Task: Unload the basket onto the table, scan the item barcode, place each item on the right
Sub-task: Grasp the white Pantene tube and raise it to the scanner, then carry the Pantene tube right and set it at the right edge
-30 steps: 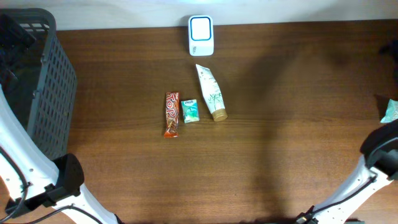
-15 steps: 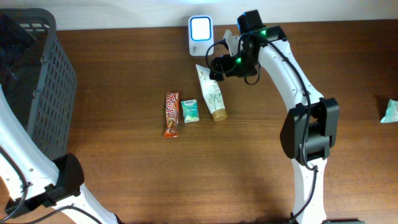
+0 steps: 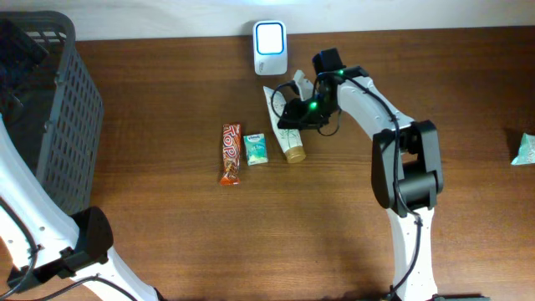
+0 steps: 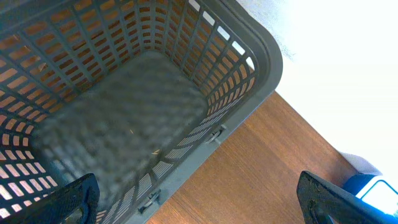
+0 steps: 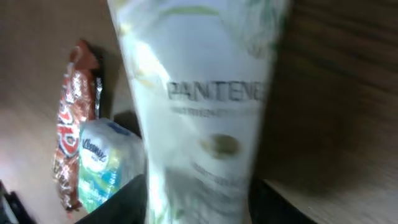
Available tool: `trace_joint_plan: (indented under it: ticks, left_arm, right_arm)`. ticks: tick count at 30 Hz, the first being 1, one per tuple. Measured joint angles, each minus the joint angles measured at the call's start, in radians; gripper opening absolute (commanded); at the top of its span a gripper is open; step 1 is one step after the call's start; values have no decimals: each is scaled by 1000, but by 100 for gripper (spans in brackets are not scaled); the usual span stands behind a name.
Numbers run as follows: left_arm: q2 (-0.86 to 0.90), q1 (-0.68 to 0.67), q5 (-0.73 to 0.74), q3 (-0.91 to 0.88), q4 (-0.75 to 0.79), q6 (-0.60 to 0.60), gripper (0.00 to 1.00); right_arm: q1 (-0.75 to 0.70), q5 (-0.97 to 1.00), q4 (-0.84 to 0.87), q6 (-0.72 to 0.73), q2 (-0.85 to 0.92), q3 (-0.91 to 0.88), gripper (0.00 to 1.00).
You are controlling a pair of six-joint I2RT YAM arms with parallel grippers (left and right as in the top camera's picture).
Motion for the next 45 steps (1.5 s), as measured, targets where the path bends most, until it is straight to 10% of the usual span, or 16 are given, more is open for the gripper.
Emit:
trace_joint_plan:
  ticks: [6, 14, 21, 28, 35, 45]
  left_arm:
    - [0, 0, 0, 0, -1, 0, 99]
    - [0, 0, 0, 0, 0, 0, 99]
    - [0, 0, 0, 0, 0, 0, 99]
    - [0, 0, 0, 0, 0, 0, 99]
    - [0, 0, 0, 0, 0, 0, 99]
    - [0, 0, 0, 0, 0, 0, 99]
  right_arm:
    - [11, 84, -141, 23, 16, 115, 4]
    - [85, 816, -372, 186, 25, 270, 4]
    - [120, 893, -264, 209, 12, 85, 60]
    - [119, 893, -227, 211, 12, 84, 11]
    - [117, 880, -277, 174, 43, 420, 4]
    - [115, 667, 412, 157, 43, 388, 4]
